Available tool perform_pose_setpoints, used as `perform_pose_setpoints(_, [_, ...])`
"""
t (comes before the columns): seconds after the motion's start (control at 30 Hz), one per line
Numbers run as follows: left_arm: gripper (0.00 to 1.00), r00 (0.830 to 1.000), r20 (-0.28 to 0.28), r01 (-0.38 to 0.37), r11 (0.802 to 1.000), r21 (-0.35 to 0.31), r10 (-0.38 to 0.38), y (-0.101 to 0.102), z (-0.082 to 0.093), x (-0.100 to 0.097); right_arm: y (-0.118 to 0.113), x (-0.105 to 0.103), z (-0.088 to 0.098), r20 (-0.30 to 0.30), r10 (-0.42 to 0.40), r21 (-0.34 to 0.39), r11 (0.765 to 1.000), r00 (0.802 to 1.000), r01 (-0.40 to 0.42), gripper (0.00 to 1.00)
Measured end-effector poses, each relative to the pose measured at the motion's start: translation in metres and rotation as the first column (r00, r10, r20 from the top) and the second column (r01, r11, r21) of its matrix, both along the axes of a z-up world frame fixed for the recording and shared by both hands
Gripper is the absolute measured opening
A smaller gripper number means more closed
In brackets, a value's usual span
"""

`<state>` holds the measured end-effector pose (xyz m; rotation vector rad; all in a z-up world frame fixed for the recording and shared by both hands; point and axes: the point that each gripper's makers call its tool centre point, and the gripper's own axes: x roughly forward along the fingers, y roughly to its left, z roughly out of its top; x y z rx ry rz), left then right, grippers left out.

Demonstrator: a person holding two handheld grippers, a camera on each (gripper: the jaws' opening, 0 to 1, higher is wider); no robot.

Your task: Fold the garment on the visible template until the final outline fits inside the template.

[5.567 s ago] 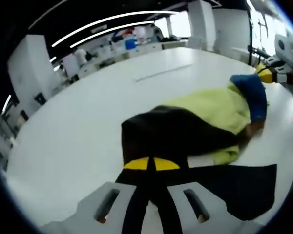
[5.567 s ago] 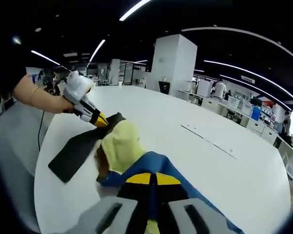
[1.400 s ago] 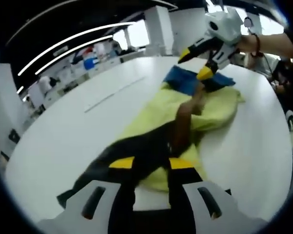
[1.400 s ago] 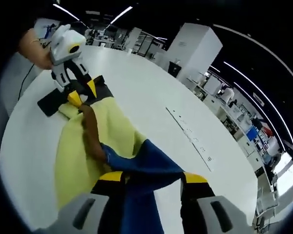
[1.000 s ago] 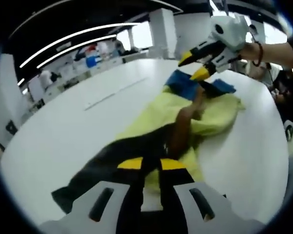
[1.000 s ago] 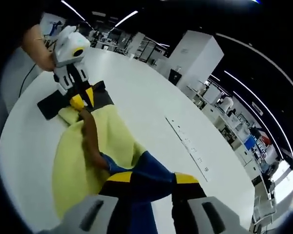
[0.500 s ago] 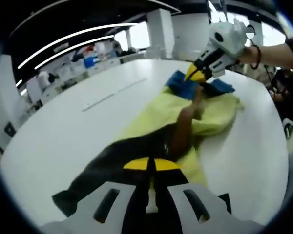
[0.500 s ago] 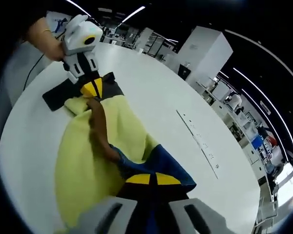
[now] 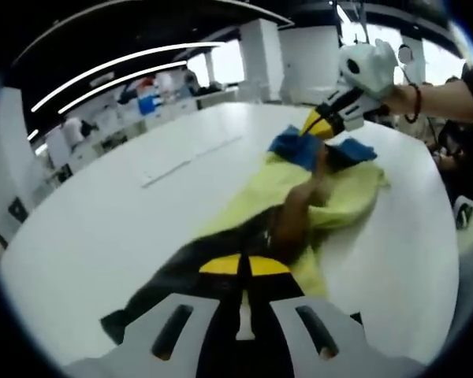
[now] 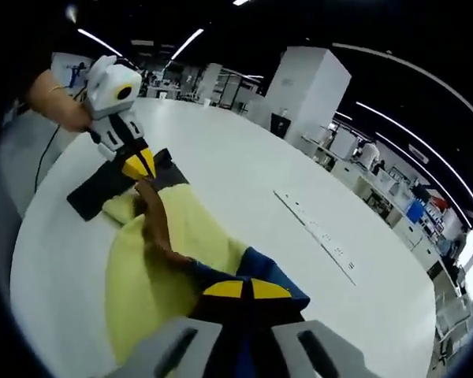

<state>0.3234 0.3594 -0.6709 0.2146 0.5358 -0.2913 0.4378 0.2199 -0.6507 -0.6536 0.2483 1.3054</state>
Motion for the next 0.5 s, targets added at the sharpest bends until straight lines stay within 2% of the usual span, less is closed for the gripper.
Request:
perform_pose_setpoints(0.17, [0.0,0.998,0.062,-0.032,0.999,-0.008,0.033,0.015,0.027,0.011,0.003,0.003,0.017,-0.04,-0.03,0.083,0.996,0.999,0.033,0.0])
perform_pose_setpoints(0.27, [0.0,0.993,0.098,-0.061,0.997,-0.044,0.065,0.025,0.044,0.025,0.007,0.008,0.027,-0.086,-0.06,0.154,0.985,0.994,0.073,0.0])
perform_pose_setpoints(0.33, [0.0,0.989,0.12,-0.077,0.996,-0.053,0.083,0.031,0.054,0.035,0.008,0.014,0.032,-0.093,-0.078,0.174,0.98,0.993,0.093,0.0])
perform_pose_setpoints(0.4, [0.0,0.985,0.138,-0.092,0.994,-0.063,0.1,0.037,0.061,0.046,0.011,0.021,0.039,-0.106,-0.099,0.21,0.97,0.989,0.119,0.0])
perform_pose_setpoints(0.5, [0.0,0.981,0.149,-0.11,0.989,-0.095,0.123,0.041,0.064,0.059,0.014,0.03,0.042,-0.098,-0.121,0.214,0.967,0.988,0.14,0.0])
